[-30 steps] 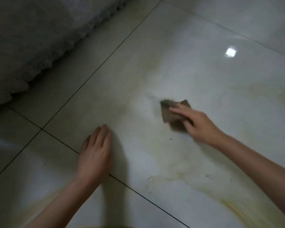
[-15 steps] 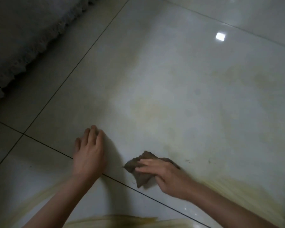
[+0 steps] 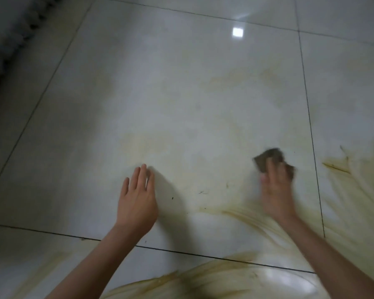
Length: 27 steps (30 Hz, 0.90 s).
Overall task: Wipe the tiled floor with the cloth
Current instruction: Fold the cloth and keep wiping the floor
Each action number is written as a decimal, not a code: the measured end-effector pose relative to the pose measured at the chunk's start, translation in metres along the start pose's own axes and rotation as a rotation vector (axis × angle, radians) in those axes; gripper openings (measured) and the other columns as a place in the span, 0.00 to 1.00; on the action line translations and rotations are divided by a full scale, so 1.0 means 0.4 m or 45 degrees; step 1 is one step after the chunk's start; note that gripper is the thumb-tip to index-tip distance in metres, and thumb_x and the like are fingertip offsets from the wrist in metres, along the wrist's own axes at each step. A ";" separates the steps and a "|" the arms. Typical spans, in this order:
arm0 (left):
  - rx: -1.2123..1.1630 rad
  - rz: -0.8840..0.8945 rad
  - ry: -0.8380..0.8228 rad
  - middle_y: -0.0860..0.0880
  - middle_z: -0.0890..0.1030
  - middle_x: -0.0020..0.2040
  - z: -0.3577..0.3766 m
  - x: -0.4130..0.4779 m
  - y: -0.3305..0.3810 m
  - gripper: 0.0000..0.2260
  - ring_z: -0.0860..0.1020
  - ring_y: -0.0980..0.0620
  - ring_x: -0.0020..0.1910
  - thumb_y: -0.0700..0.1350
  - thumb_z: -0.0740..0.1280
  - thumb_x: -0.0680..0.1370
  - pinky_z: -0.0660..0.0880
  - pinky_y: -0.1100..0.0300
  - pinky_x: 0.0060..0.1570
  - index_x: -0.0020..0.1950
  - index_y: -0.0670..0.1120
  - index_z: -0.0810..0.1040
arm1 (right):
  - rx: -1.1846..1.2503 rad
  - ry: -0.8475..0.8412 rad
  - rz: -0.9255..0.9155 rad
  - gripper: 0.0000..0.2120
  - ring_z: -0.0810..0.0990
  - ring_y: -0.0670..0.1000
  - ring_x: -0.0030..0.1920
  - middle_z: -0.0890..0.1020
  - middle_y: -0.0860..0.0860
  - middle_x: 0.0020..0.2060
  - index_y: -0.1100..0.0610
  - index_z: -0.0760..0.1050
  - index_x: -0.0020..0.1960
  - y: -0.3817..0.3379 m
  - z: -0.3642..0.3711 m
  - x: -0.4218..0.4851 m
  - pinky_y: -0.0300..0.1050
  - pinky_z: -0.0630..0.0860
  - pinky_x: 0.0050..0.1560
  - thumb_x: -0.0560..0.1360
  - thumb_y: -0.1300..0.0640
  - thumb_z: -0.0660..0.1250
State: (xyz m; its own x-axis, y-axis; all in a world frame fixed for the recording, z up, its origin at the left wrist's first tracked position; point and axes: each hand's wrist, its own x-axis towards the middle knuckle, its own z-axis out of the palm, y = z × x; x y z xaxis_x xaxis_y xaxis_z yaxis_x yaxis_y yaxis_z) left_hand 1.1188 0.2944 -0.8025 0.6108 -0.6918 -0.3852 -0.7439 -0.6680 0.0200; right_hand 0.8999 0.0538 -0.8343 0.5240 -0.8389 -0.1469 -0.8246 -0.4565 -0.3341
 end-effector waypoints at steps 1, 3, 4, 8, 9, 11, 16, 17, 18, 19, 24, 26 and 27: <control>0.000 0.009 -0.004 0.43 0.39 0.79 0.003 -0.004 0.005 0.30 0.38 0.45 0.78 0.42 0.51 0.80 0.43 0.49 0.76 0.78 0.42 0.40 | -0.037 0.013 -0.132 0.21 0.61 0.71 0.72 0.63 0.71 0.70 0.66 0.63 0.73 -0.054 0.033 -0.032 0.65 0.59 0.72 0.83 0.59 0.50; -0.009 0.037 -0.004 0.44 0.41 0.79 0.003 -0.014 0.013 0.30 0.40 0.46 0.78 0.42 0.51 0.80 0.44 0.51 0.76 0.79 0.42 0.41 | -0.027 -0.031 -0.421 0.22 0.67 0.70 0.69 0.69 0.69 0.68 0.65 0.69 0.71 -0.172 0.097 -0.116 0.65 0.67 0.67 0.79 0.59 0.53; -0.017 0.049 0.002 0.44 0.42 0.79 0.001 -0.021 0.014 0.30 0.42 0.46 0.78 0.42 0.52 0.79 0.45 0.51 0.76 0.79 0.43 0.43 | 0.011 -0.094 -0.572 0.24 0.68 0.68 0.69 0.70 0.67 0.68 0.62 0.70 0.71 -0.226 0.127 -0.159 0.64 0.68 0.66 0.76 0.60 0.55; -0.083 0.073 0.083 0.39 0.54 0.78 -0.018 -0.043 0.003 0.28 0.52 0.41 0.78 0.38 0.60 0.77 0.54 0.48 0.74 0.77 0.39 0.60 | 0.050 -0.477 -1.058 0.33 0.47 0.52 0.78 0.55 0.53 0.78 0.54 0.58 0.77 -0.311 0.154 -0.202 0.55 0.42 0.76 0.75 0.65 0.61; -0.091 0.067 0.091 0.39 0.56 0.78 -0.020 -0.047 -0.004 0.27 0.54 0.41 0.77 0.37 0.61 0.76 0.55 0.47 0.74 0.76 0.39 0.62 | 0.068 -0.481 -1.082 0.31 0.49 0.53 0.78 0.56 0.53 0.78 0.55 0.59 0.77 -0.290 0.134 -0.175 0.51 0.42 0.77 0.76 0.67 0.61; -0.082 0.050 0.079 0.40 0.57 0.78 -0.021 -0.054 -0.019 0.27 0.55 0.42 0.77 0.36 0.60 0.76 0.56 0.48 0.74 0.76 0.39 0.62 | 0.155 -0.422 -0.911 0.28 0.62 0.61 0.74 0.65 0.60 0.73 0.61 0.67 0.72 -0.219 0.075 -0.125 0.44 0.48 0.76 0.73 0.74 0.61; -0.091 0.072 0.116 0.36 0.72 0.69 -0.013 -0.083 -0.054 0.25 0.71 0.37 0.68 0.30 0.68 0.70 0.70 0.43 0.65 0.67 0.35 0.74 | 0.103 -0.148 -0.344 0.25 0.63 0.62 0.74 0.65 0.62 0.72 0.62 0.67 0.72 -0.007 -0.016 -0.086 0.50 0.62 0.72 0.76 0.73 0.62; -0.101 0.077 0.128 0.35 0.75 0.66 -0.009 -0.089 -0.059 0.25 0.74 0.37 0.65 0.29 0.70 0.67 0.73 0.43 0.62 0.65 0.34 0.76 | 0.066 -0.088 -0.335 0.24 0.66 0.63 0.72 0.68 0.65 0.70 0.64 0.68 0.71 -0.033 -0.003 -0.101 0.55 0.69 0.68 0.75 0.73 0.63; -0.103 0.083 0.123 0.35 0.77 0.63 -0.008 -0.094 -0.060 0.25 0.76 0.36 0.62 0.28 0.71 0.65 0.74 0.42 0.59 0.62 0.34 0.77 | 0.000 -0.028 -0.398 0.23 0.71 0.67 0.67 0.71 0.69 0.66 0.67 0.71 0.68 -0.075 0.024 -0.130 0.58 0.75 0.61 0.73 0.73 0.63; -0.099 0.092 0.114 0.35 0.78 0.61 -0.010 -0.099 -0.060 0.24 0.77 0.36 0.60 0.27 0.71 0.64 0.75 0.43 0.58 0.61 0.34 0.78 | -0.035 -0.019 -0.497 0.22 0.74 0.68 0.64 0.74 0.69 0.63 0.67 0.74 0.65 -0.129 0.054 -0.165 0.61 0.78 0.56 0.71 0.71 0.62; -0.048 0.091 0.112 0.37 0.81 0.57 -0.009 -0.111 -0.057 0.23 0.80 0.37 0.56 0.28 0.73 0.62 0.76 0.42 0.56 0.57 0.35 0.81 | 0.049 -0.400 -1.049 0.30 0.53 0.53 0.77 0.60 0.54 0.76 0.56 0.64 0.75 -0.315 0.146 -0.274 0.52 0.44 0.76 0.74 0.66 0.63; -0.067 0.091 0.118 0.37 0.82 0.55 -0.009 -0.108 -0.060 0.23 0.81 0.38 0.54 0.28 0.73 0.61 0.77 0.42 0.54 0.56 0.35 0.81 | 0.103 -0.496 -1.082 0.29 0.50 0.50 0.78 0.56 0.52 0.77 0.54 0.60 0.77 -0.262 0.117 -0.221 0.44 0.38 0.75 0.77 0.68 0.58; -0.083 0.089 0.124 0.38 0.82 0.54 -0.010 -0.106 -0.061 0.23 0.82 0.38 0.52 0.27 0.74 0.60 0.77 0.42 0.53 0.55 0.35 0.82 | 0.156 -0.511 -1.013 0.27 0.53 0.51 0.77 0.58 0.53 0.76 0.55 0.62 0.76 -0.228 0.095 -0.185 0.42 0.41 0.76 0.79 0.68 0.58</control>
State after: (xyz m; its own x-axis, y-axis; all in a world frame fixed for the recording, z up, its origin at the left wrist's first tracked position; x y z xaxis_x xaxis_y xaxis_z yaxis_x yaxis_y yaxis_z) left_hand 1.1122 0.3389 -0.7831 0.5837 -0.7586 -0.2895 -0.7684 -0.6313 0.1051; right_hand 0.9446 0.1688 -0.8285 0.9844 -0.1113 -0.1359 -0.1696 -0.8042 -0.5696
